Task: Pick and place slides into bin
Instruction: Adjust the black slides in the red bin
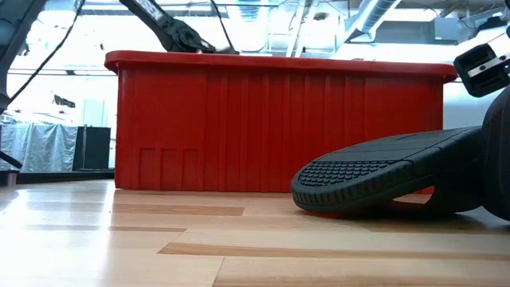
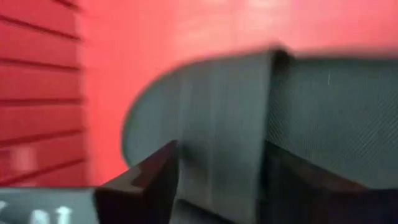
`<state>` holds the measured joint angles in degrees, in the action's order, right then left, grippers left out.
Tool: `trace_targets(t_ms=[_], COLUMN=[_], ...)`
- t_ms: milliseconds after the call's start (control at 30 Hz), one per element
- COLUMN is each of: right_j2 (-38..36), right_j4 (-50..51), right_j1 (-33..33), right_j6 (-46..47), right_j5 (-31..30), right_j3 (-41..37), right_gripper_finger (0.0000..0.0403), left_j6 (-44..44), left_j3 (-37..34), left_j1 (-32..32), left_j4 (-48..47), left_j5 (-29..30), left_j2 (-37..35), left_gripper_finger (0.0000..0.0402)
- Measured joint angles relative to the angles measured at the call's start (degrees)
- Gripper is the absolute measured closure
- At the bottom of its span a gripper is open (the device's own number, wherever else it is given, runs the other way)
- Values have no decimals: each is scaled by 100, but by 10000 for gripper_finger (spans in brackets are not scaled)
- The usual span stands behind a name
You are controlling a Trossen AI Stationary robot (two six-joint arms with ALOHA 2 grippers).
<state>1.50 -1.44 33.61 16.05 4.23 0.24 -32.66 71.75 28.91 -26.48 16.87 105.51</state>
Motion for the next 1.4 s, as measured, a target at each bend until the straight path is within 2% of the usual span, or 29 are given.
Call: trace_targets(t_ms=[167, 267, 333, 467, 567, 833, 1067, 1200, 1400], right_j2=[-2, -1, 0, 0, -2, -1, 0, -2, -2], right_j4=[-1, -1, -1, -1, 1, 1, 1, 3, 3], right_j1=[0, 0, 0, 0, 0, 0, 0, 0, 0], right_j6=[0, 0, 0, 2, 0, 0, 1, 1, 2], right_j5=[2, 1, 0, 2, 2, 1, 2, 2, 2], right_j3=[1, 0, -1, 1, -1, 0, 0, -1, 1], right_gripper_finger=[403, 403, 403, 403, 403, 403, 403, 403, 403], left_j6=[240, 467, 480, 241, 31, 83, 259, 372, 414], left_j3=[37, 28, 1, 11, 146, 197, 208, 208, 78], left_j1=[-89, -177, -194, -145, -104, -19, 19, 14, 30], left_j4=[-186, -109, 72, 439, 271, 59, 342, 346, 438], left_j5=[186, 503, 511, 436, 360, 309, 297, 201, 139], left_j2=[532, 566, 447, 216, 176, 175, 211, 321, 331], left_gripper_finger=[299, 366, 389, 384, 394, 397, 398, 375, 300])
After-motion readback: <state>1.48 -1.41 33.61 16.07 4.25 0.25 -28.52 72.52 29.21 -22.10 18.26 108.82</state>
